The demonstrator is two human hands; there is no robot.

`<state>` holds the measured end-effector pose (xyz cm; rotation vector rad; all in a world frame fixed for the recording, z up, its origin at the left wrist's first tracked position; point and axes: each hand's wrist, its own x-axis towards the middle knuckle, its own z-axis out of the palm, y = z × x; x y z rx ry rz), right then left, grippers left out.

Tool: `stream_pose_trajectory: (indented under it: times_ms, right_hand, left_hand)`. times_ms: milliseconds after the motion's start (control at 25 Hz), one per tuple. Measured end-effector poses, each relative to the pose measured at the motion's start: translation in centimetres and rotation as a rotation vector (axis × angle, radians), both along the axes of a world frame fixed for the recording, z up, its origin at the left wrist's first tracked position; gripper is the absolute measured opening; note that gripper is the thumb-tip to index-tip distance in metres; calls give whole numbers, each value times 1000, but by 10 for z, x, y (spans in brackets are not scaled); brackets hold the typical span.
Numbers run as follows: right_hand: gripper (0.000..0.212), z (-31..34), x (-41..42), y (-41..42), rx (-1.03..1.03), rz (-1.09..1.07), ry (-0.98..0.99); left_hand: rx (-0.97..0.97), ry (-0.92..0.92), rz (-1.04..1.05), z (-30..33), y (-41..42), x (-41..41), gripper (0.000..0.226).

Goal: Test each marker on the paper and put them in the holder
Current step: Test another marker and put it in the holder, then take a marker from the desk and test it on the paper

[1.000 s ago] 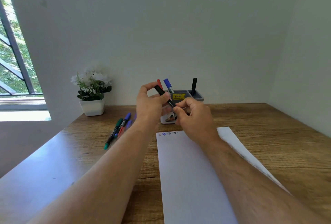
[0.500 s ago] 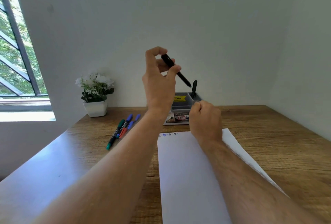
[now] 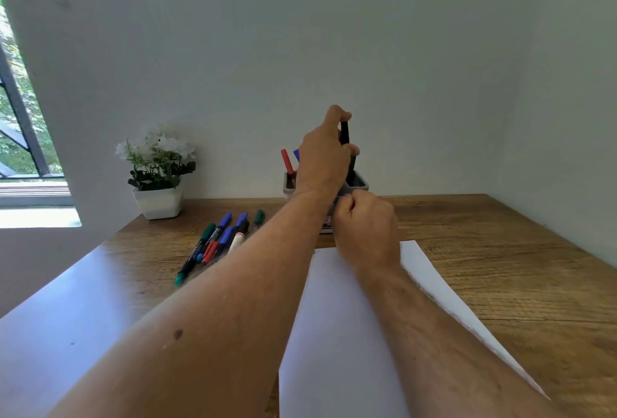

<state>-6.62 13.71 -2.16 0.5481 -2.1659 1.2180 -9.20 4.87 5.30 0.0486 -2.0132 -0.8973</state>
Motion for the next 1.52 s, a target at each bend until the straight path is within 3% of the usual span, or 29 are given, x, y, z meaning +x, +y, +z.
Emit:
stream_pose_trajectory:
  times_ms: [320, 520, 680, 880, 1000, 1240, 1520]
  right_hand:
    - [31, 0, -2, -2, 20, 20, -41]
    - [26, 0, 0, -3, 39, 1, -32]
    - [31, 0, 1, -4, 61, 38, -58]
    - [37, 3, 5, -4, 89, 56, -68]
    - [41, 3, 8, -5, 122, 73, -70]
    - [41, 2, 10, -4, 128, 94, -53]
    - [38, 3, 8, -6, 111, 129, -55]
  left_hand:
    - [-126, -292, 169, -1, -2, -7, 74]
    - [-28, -300, 325, 19, -23, 18, 23]
    - [12, -458, 436, 28, -51, 50, 29]
    - [-142, -730, 609, -3, -77, 87, 37]
    - [-171, -744, 685, -31, -80, 94, 40]
    - [-266, -764, 731, -53, -77, 93, 22]
    - [-280, -856, 749, -58, -74, 93, 42]
